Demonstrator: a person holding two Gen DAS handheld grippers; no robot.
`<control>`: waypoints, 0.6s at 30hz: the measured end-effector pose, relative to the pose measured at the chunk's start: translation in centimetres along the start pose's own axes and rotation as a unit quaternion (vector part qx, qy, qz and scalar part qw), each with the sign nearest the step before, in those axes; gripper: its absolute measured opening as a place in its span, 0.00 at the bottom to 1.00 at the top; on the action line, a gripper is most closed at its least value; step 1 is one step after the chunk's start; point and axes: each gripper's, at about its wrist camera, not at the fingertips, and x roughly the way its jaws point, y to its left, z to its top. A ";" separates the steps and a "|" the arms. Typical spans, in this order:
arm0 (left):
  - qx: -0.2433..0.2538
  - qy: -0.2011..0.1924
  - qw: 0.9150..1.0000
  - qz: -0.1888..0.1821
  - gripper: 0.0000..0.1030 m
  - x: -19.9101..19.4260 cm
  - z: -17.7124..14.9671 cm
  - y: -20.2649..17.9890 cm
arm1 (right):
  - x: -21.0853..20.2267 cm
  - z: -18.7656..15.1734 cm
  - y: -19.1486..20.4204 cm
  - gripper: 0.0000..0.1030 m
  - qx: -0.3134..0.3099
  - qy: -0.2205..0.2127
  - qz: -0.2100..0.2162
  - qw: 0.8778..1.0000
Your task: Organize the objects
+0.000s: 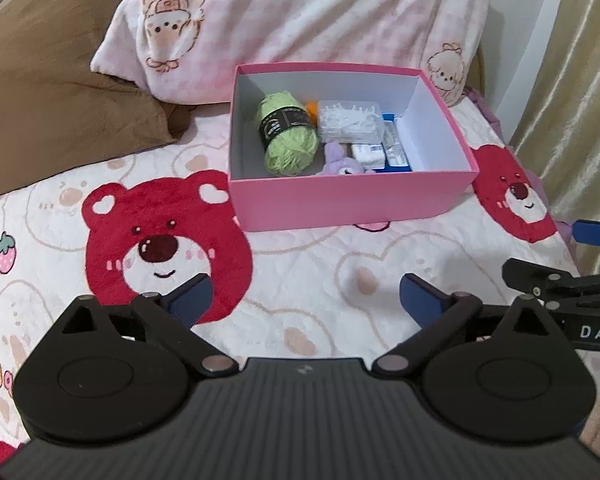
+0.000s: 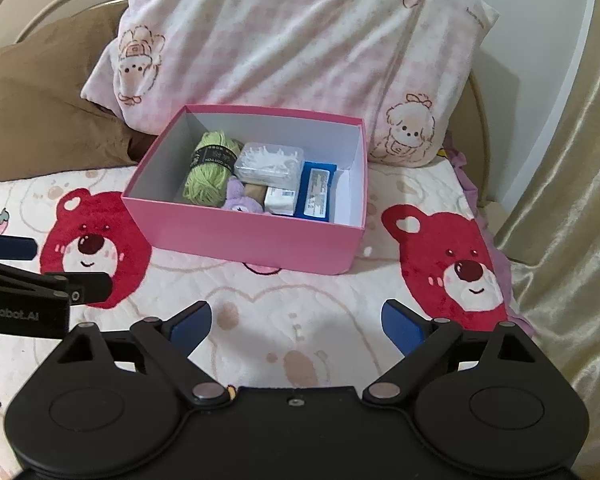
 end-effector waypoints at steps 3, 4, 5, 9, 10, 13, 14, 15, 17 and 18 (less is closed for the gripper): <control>-0.008 0.006 1.000 0.010 0.98 0.1 -0.1 0.1 | 0.1 -0.1 0.0 0.91 0.003 0.008 -0.001 1.000; -0.011 0.010 1.000 0.013 0.98 0.1 -0.1 0.2 | 0.1 -0.1 -0.1 0.91 0.004 0.009 0.000 1.000; -0.015 0.013 1.000 0.015 0.98 0.2 -0.2 0.2 | 0.1 -0.1 -0.2 0.91 0.007 0.011 -0.001 1.000; -0.019 0.017 0.999 0.020 0.98 0.2 -0.4 0.4 | -0.1 -0.1 -0.5 0.92 0.017 0.015 -0.001 1.000; -0.019 0.019 0.999 0.020 0.98 0.2 -0.5 0.4 | -0.1 -0.2 -0.6 0.91 0.020 0.016 -0.003 1.000; -0.013 0.028 0.999 0.026 0.98 0.4 -0.6 0.4 | -0.1 -0.2 -0.9 0.91 0.026 0.019 -0.008 0.999; -0.008 0.032 0.999 0.031 0.98 0.5 -0.6 0.3 | -0.1 -0.2 -1.0 0.91 0.027 0.021 -0.009 0.999; -0.004 0.037 0.999 0.036 0.98 0.7 -0.7 0.3 | -0.1 -0.3 -1.1 0.91 0.026 0.023 -0.011 0.999; 0.000 0.046 0.998 0.043 0.98 1.0 -0.8 0.4 | 0.0 -0.3 -1.0 0.92 0.021 0.026 -0.015 0.999; -0.001 0.049 0.998 0.043 0.98 1.2 -0.8 0.5 | 0.0 -0.4 -1.0 0.91 0.020 0.026 -0.015 0.999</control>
